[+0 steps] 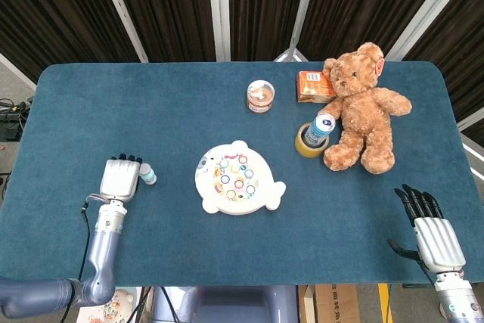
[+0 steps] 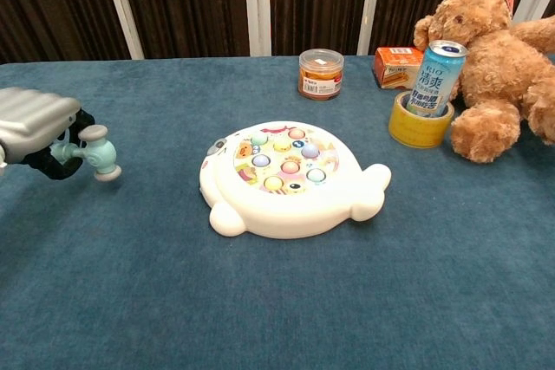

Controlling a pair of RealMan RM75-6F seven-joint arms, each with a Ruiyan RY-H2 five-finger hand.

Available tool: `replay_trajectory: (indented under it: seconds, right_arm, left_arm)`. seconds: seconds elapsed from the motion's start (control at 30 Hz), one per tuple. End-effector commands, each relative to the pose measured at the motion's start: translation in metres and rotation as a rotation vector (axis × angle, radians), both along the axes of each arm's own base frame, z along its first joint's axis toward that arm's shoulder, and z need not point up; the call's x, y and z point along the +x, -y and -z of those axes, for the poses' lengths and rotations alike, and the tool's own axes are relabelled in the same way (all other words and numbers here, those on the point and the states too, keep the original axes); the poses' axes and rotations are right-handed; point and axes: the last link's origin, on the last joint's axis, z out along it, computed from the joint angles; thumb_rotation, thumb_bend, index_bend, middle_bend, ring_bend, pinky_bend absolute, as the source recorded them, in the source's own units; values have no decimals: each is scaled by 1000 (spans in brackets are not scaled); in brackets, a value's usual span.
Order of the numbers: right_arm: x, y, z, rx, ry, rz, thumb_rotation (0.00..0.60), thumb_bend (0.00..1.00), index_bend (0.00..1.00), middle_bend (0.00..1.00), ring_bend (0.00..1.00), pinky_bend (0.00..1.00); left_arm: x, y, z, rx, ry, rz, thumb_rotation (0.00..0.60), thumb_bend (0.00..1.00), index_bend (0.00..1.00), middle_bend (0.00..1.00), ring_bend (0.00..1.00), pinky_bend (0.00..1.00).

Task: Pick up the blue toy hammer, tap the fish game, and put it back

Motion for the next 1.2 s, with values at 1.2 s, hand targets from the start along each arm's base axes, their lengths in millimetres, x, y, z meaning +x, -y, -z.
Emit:
replay_trajectory:
  seconds: [1.2]
  right_arm:
    - [0, -1, -1, -1, 7, -2, 600, 235, 0, 0, 0, 0]
  left_arm:
    - [-6, 4, 16, -13, -13, -31, 600, 284, 398, 306, 312, 477]
